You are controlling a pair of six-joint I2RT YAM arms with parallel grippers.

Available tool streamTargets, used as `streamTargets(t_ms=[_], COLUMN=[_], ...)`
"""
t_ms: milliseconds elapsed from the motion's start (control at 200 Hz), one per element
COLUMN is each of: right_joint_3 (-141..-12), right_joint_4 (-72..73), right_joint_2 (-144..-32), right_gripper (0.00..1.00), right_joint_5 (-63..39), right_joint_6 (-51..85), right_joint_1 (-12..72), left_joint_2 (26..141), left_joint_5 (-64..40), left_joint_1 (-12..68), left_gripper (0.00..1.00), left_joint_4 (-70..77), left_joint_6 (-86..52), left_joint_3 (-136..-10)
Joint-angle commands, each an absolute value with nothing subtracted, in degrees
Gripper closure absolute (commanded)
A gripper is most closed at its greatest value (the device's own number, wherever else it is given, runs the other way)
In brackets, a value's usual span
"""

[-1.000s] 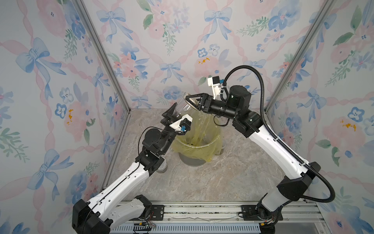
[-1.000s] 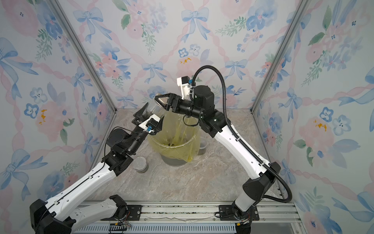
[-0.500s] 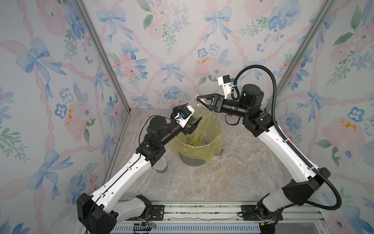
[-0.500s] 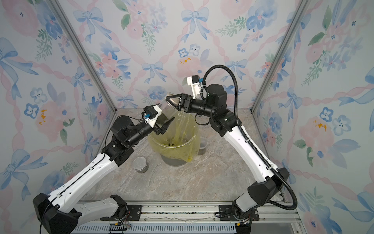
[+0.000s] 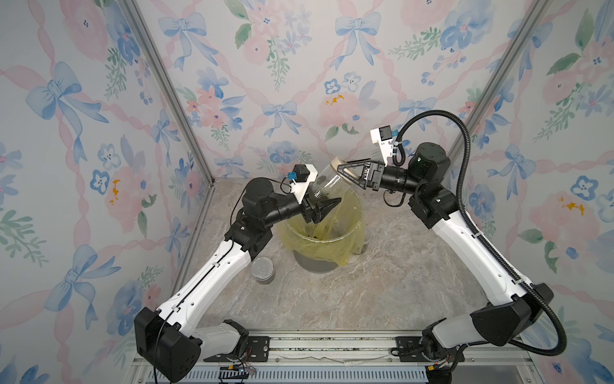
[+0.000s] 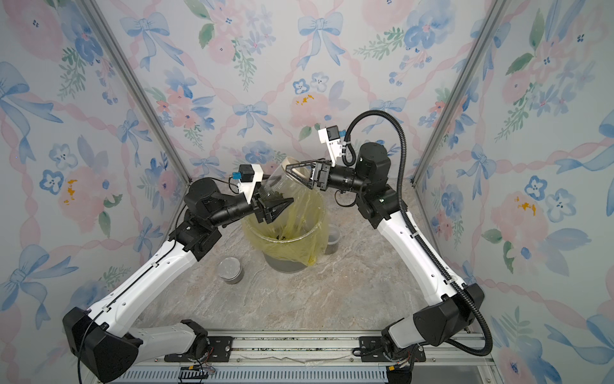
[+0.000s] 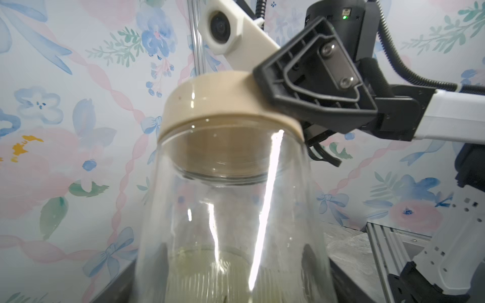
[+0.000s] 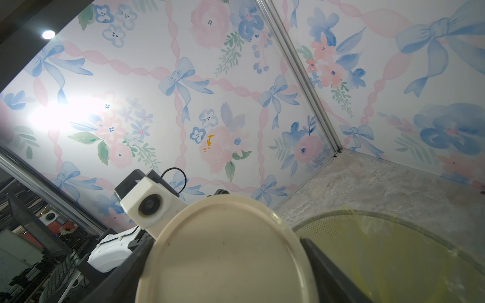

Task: Empty moldy tea leaves from jars
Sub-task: Unscrew the lid from the jar.

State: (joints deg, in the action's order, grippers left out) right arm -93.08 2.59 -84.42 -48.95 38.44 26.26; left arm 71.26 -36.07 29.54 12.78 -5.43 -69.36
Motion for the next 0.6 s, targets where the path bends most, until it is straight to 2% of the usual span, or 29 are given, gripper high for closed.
streamTargets(t_ms=[0, 255, 420, 595], right_joint_3=[-91.5, -91.0, -90.9, -90.7], right_joint_4=[10.4, 12.8, 14.1, 16.0], right_joint_2=[-83.6, -83.6, -83.8, -84.0], right_gripper=[0.50, 0.41, 0.19, 0.10], right_joint_5=[-53.8, -54.0, -54.0, -53.9], right_joint_6=[38.2, 40.0, 41.1, 42.6], right_joint_1=[25.5, 25.3, 25.2, 25.3], left_joint_2=[71.1, 70.5, 69.5, 68.7], left_joint_5=[-42.0, -41.2, -39.4, -38.4], left_joint_1=[29.0, 28.9, 29.0, 29.4], left_gripper=[0.92, 0.92, 0.92, 0.91], left_joint_4=[23.6, 23.7, 23.7, 23.7], left_joint_6=[-13.4, -11.7, -9.6, -7.4], left_joint_3=[-72.4, -71.6, -70.3, -69.5])
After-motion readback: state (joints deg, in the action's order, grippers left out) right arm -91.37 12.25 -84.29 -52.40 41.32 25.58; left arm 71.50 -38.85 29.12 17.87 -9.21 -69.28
